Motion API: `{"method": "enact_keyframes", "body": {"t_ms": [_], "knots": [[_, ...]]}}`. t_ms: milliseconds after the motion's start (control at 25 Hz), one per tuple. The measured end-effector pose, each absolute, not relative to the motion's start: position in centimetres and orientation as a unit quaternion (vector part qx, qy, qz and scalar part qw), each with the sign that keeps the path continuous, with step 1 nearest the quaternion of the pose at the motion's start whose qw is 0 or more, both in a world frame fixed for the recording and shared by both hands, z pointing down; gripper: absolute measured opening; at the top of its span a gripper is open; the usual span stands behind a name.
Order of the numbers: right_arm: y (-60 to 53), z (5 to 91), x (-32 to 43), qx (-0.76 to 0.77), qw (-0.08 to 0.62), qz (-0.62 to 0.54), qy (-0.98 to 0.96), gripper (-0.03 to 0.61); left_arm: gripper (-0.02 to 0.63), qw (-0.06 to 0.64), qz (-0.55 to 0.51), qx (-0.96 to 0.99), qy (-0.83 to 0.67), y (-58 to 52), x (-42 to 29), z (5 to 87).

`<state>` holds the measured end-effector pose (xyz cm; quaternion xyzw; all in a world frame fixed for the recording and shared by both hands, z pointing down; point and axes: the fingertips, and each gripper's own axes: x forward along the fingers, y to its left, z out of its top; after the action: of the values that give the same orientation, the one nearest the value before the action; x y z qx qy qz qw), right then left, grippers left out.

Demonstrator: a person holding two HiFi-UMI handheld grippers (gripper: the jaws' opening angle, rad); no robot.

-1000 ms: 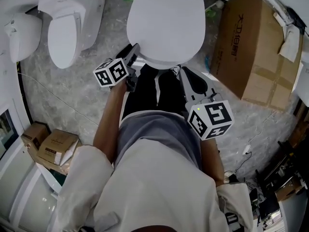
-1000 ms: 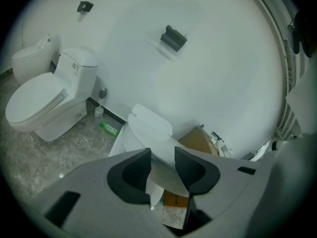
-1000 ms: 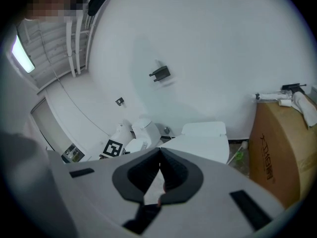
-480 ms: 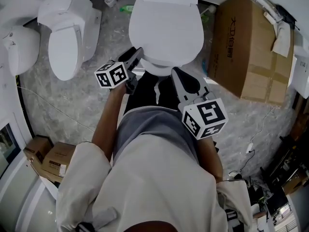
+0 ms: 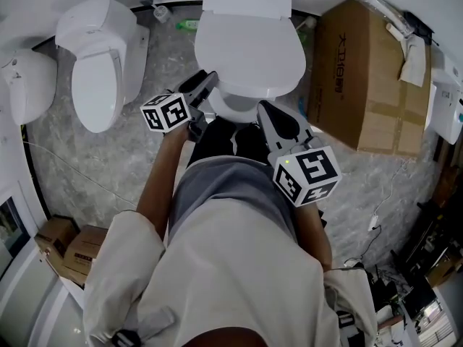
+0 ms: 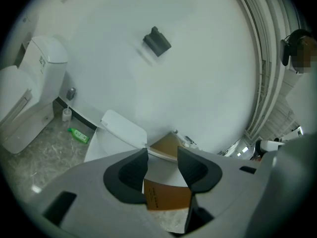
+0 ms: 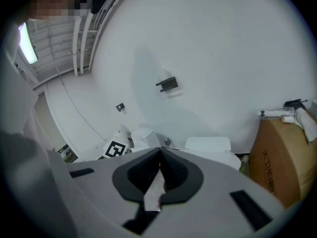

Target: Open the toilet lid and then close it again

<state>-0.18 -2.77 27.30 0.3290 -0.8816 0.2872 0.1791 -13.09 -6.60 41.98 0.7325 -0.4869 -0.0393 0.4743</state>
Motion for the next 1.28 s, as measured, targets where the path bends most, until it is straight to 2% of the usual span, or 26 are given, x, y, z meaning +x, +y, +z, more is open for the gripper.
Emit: {"method": "enact_keyframes", "body": {"t_ms": [1280], "knots": [[-5.3, 26.3, -1.3, 0.391, 0.163, 0.279, -0.862, 0.011, 0.169, 0.423, -0.070, 0.770, -0.472, -15.1, -14.8, 36.3]]}}
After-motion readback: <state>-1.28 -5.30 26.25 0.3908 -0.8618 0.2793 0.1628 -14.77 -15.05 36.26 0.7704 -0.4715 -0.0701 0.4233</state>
